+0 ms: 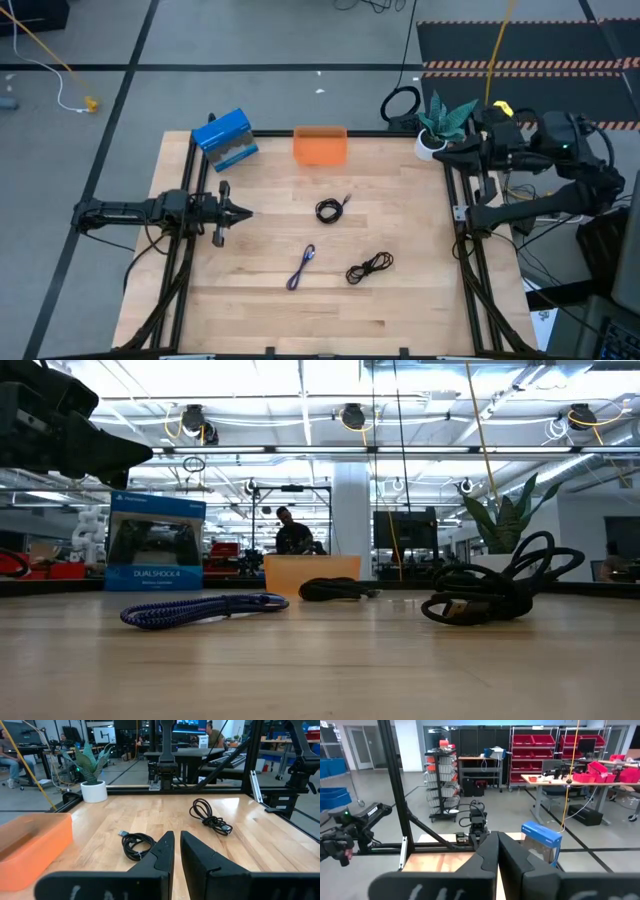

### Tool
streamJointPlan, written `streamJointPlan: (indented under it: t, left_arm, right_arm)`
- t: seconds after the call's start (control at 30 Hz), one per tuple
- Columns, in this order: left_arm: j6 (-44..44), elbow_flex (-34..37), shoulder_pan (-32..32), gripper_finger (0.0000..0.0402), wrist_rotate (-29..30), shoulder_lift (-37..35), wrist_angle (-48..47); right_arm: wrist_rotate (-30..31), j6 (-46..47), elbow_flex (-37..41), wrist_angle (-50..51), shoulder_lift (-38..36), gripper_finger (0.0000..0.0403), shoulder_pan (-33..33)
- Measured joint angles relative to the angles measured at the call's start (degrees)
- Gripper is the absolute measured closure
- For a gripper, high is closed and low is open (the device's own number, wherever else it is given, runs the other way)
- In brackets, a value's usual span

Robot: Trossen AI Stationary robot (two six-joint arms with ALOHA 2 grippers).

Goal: Pick and place USB-C Cables
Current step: Put the blue charger cable into the orange bin

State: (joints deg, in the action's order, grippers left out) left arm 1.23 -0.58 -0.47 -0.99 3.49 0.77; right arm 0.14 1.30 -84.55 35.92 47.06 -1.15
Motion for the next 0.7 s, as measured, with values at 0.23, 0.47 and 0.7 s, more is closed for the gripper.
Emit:
streamJointPlan:
  t: [0.23,0.47,0.7]
  left_arm:
    - [0.0,0.02,0.0,0.0366,0.02,0.0,0.36]
    - [0.0,0.04,0.0,0.0366,0.04,0.0,1.03]
    - [0.02,0.04,0.0,0.0366,0.04,0.0,1.25]
  right_arm:
    - [2.84,0.03,0.0,1.54,1.13,0.0403,-0.02]
    - [2.81,0.02,0.15,2.52,1.81,0.0403,0.0]
    - [2.8,-0.43,1.22,2.06,1.79,0.0403,0.0]
